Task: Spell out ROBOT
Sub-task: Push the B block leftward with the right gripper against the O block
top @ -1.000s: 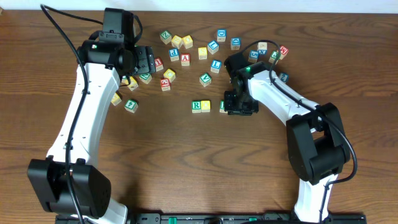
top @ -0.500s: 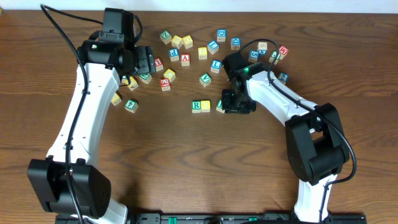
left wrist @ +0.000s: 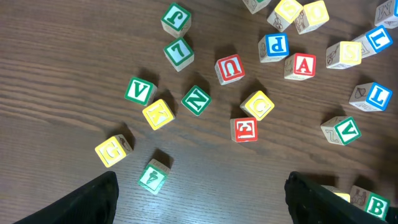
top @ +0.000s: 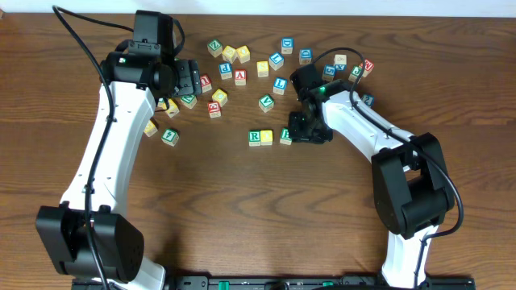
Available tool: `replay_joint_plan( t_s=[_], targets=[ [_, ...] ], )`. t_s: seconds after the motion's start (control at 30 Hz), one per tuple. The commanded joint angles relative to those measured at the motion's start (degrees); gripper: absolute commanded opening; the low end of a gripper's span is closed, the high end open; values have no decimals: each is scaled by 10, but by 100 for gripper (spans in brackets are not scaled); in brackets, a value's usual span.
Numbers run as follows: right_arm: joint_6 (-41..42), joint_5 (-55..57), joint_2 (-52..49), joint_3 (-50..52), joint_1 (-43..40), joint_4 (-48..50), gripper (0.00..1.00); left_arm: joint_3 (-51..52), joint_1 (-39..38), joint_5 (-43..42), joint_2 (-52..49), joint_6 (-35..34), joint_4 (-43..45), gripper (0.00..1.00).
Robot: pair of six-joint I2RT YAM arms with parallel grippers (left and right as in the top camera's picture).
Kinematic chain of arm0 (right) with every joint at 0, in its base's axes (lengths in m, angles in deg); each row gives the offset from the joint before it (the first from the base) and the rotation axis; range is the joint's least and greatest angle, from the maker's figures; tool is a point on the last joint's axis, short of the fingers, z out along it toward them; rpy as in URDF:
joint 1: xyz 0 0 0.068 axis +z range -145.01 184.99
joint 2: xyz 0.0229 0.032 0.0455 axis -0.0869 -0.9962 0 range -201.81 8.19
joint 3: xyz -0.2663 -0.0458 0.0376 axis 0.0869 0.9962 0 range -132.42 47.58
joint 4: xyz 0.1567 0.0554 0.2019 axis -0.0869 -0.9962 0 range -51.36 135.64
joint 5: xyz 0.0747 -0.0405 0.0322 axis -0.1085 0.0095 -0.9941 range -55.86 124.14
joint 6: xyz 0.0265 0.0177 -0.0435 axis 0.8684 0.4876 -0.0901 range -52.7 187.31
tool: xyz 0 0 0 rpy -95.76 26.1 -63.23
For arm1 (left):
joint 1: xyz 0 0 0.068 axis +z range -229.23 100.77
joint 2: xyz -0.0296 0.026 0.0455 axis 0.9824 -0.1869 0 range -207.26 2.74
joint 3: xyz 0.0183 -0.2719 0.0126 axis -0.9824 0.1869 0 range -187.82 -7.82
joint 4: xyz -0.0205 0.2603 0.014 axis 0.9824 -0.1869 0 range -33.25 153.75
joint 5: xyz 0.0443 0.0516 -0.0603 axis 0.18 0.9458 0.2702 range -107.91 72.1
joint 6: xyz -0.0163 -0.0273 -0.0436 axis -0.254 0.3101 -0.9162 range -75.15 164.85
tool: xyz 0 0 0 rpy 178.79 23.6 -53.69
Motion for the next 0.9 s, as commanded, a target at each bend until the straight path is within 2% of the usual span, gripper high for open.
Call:
replay_joint_plan(
  t_s=[0.0, 0.87],
  targets=[
    [-6, 11, -4, 5, -2, 4, 33, 5, 0, 7, -6, -7, 0, 84],
    [-9, 16, -4, 6, 7, 25, 35, 5, 0, 7, -6, -7, 0, 84]
  ],
)
